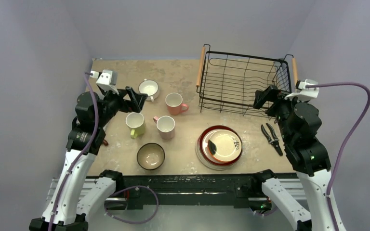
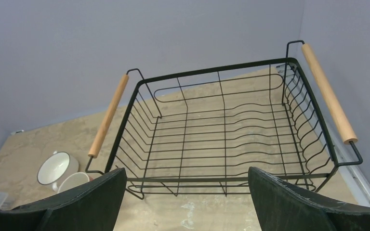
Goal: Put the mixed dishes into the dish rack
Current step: Pick up the cup at the center of the board, then turn the cup upside down in the dish rack.
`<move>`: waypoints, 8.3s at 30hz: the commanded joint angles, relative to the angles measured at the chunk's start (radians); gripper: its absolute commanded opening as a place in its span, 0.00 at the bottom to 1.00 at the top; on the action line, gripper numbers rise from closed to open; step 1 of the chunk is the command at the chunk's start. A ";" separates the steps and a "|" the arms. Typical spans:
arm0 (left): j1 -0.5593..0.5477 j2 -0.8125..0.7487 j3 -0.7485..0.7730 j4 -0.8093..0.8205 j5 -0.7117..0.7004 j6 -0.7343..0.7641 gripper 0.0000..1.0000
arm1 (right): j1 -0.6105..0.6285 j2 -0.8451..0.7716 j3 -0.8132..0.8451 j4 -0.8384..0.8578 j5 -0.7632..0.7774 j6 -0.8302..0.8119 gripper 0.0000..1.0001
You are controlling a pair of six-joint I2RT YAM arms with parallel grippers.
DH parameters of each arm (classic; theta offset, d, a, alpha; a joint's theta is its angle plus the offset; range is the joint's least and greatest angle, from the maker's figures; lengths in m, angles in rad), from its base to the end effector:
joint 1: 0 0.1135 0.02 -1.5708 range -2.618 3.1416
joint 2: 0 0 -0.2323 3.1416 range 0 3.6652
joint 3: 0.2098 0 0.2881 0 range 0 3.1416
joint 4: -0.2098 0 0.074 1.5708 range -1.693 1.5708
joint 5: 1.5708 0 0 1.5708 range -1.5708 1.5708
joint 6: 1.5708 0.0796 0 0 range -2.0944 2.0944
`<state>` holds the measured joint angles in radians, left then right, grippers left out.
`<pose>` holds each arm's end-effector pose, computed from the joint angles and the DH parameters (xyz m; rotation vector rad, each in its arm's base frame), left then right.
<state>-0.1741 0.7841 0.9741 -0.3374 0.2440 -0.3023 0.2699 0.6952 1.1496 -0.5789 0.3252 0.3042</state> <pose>0.2631 -0.0658 0.3675 0.0720 1.7448 -0.5603 0.2157 0.0333 0.4213 0.2710 1.6692 0.1549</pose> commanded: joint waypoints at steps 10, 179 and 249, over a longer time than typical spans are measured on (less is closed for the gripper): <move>-0.235 0.213 0.117 -0.063 0.083 0.108 0.96 | -0.001 -0.055 -0.164 0.088 -0.175 0.143 0.99; -0.487 -0.135 0.015 -0.254 -0.151 -0.638 0.89 | 0.697 -0.067 -0.497 0.761 0.045 0.384 0.00; -0.031 0.325 0.281 0.057 0.043 0.109 1.00 | 0.057 1.575 0.958 0.106 -0.078 -0.028 0.00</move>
<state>-0.1997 1.1172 1.2140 -0.2920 0.2657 -0.1989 0.3298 2.3058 2.0571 -0.5644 0.2424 0.2928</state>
